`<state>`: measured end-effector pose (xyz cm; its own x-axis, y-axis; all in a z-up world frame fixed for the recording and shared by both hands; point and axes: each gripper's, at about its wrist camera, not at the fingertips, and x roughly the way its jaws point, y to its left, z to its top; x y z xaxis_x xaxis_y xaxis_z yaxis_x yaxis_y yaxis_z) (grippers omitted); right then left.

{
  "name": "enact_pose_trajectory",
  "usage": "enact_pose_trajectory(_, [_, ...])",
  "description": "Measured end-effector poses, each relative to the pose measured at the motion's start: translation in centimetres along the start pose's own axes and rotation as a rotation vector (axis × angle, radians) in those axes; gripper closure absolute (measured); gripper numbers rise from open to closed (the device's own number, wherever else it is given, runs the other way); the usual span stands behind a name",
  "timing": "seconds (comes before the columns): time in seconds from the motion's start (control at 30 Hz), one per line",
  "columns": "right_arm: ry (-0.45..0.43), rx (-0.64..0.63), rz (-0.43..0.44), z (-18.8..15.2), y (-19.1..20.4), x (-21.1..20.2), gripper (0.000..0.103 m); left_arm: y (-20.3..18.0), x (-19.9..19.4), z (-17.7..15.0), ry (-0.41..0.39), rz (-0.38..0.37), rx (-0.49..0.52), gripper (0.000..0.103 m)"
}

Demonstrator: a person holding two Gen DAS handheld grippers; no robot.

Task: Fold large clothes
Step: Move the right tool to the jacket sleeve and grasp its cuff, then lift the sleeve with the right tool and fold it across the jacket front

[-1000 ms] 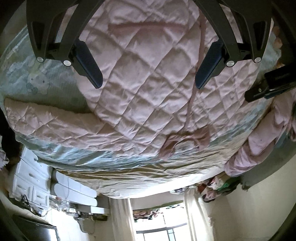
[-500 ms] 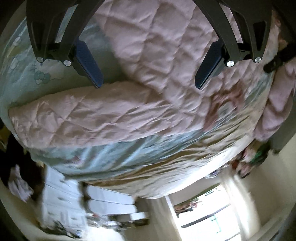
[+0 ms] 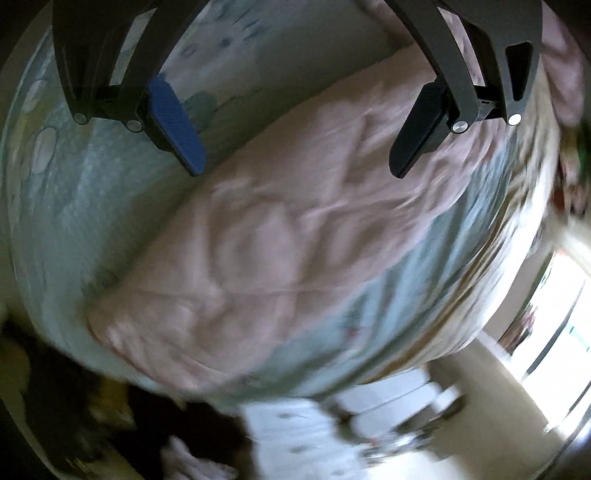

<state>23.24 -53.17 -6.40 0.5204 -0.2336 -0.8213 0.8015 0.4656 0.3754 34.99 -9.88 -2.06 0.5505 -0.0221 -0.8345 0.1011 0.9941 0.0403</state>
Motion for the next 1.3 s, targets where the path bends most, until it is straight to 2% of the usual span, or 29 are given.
enact_pose_trajectory(0.1, [0.009, 0.09, -0.007, 1.4, -2.5, 1.6, 0.004, 0.1, 1.4, -0.7, 0.028, 0.007, 0.007, 0.009])
enact_pose_trajectory(0.23, [-0.02, 0.182, 0.068, 3.1, -5.2, 3.1, 0.005, 1.2, 1.8, -1.1, 0.043, 0.013, -0.011, 0.009])
enact_pose_trajectory(0.3, [-0.04, 0.23, 0.097, 3.6, -6.2, 3.4, 0.013, 1.9, 1.3, -1.2, 0.04, 0.02, -0.014, 0.009])
enact_pose_trajectory(0.37, [-0.065, 0.279, 0.105, 4.4, -7.3, 3.7, 0.036, 2.6, 0.6, -1.1, 0.033, 0.032, -0.018, 0.009])
enact_pose_trajectory(0.5, [-0.065, 0.385, 0.189, 4.8, -9.2, 4.0, 0.06, 4.2, -0.9, -0.6, 0.026, 0.04, -0.039, 0.009])
enact_pose_trajectory(0.57, [-0.071, 0.395, 0.246, 5.4, -9.4, 3.7, 0.077, 4.4, -1.6, -0.2, 0.022, 0.04, -0.036, 0.009])
enact_pose_trajectory(0.67, [-0.116, 0.337, 0.284, 6.5, -7.1, 2.4, 0.084, 4.7, -2.8, 0.7, 0.01, 0.041, -0.037, 0.009])
enact_pose_trajectory(0.73, [-0.175, 0.253, 0.307, 7.2, -5.1, 0.0, 0.086, 4.9, -3.9, 1.4, -0.005, 0.032, -0.043, 0.009])
enact_pose_trajectory(0.83, [-0.217, 0.178, 0.359, 8.4, -2.8, -2.4, 0.088, 5.3, -5.4, 2.2, -0.03, -0.005, -0.059, 0.009])
enact_pose_trajectory(0.97, [-0.262, 0.016, 0.421, 9.4, 2.1, -5.8, 0.089, 5.9, -7.0, 3.0, -0.056, 0.021, -0.053, 0.009])
enact_pose_trajectory(1.13, [-0.295, -0.164, 0.477, 8.0, 8.4, -9.1, 0.089, 7.5, -8.8, 3.4, -0.07, -0.02, -0.09, 0.009])
enact_pose_trajectory(1.3, [-0.301, -0.323, 0.523, 4.7, 14.3, -11.1, 0.089, 9.0, -10.6, 3.7, -0.104, -0.041, -0.11, 0.009])
